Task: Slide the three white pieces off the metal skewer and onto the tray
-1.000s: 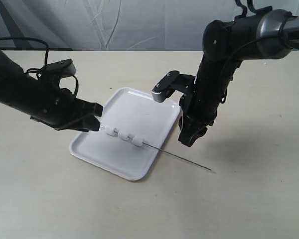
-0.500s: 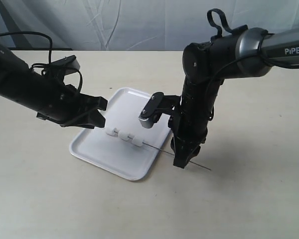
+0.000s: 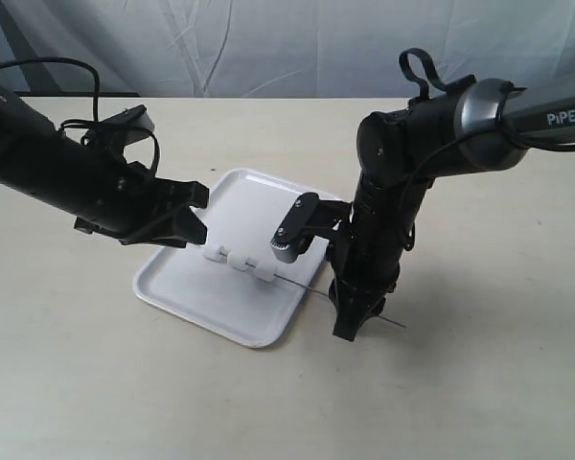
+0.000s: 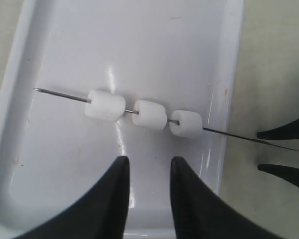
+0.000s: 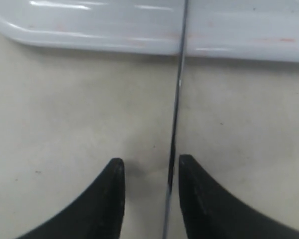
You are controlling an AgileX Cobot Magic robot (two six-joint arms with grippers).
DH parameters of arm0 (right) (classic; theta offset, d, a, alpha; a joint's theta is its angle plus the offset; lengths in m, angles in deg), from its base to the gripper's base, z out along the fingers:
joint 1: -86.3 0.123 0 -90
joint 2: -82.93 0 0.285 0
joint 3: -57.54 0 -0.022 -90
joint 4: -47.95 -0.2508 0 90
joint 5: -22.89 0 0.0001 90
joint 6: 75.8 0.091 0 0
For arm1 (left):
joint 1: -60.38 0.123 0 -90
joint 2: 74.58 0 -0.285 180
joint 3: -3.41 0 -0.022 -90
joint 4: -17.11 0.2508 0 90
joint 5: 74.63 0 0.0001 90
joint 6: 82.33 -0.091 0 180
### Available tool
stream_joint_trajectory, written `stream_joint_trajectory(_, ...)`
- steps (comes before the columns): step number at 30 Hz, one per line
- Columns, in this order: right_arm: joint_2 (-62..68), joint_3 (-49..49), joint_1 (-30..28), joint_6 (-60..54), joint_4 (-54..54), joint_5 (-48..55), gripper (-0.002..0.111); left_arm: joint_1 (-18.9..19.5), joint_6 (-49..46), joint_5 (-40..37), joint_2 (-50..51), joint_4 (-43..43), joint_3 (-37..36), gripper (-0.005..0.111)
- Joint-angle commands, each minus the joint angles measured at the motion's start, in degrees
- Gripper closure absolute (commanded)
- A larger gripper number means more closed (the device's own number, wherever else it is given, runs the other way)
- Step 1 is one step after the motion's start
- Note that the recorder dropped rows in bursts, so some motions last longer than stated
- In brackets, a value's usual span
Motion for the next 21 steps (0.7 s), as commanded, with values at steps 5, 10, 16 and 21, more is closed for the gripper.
stream_joint_trajectory(5,-0.08,0.20,0.09,-0.12,-0.06,-1.00,0.073,-0.14,0.01,-1.01,0.22,-2.58,0.23,0.078)
stream_joint_trajectory(10,-0.08,0.20,0.09,0.14,0.16,-0.98,0.073,-0.14,0.01,-1.23,0.12,-2.55,0.23,0.078)
stream_joint_trajectory(16,-0.08,0.20,0.09,1.41,0.82,-1.81,0.083,-0.14,0.01,-1.69,0.12,-2.55,0.23,0.078)
stream_joint_trajectory(21,-0.08,0.20,0.09,1.64,1.26,-0.99,0.105,-0.14,0.01,-2.22,0.12,-2.33,0.23,0.078)
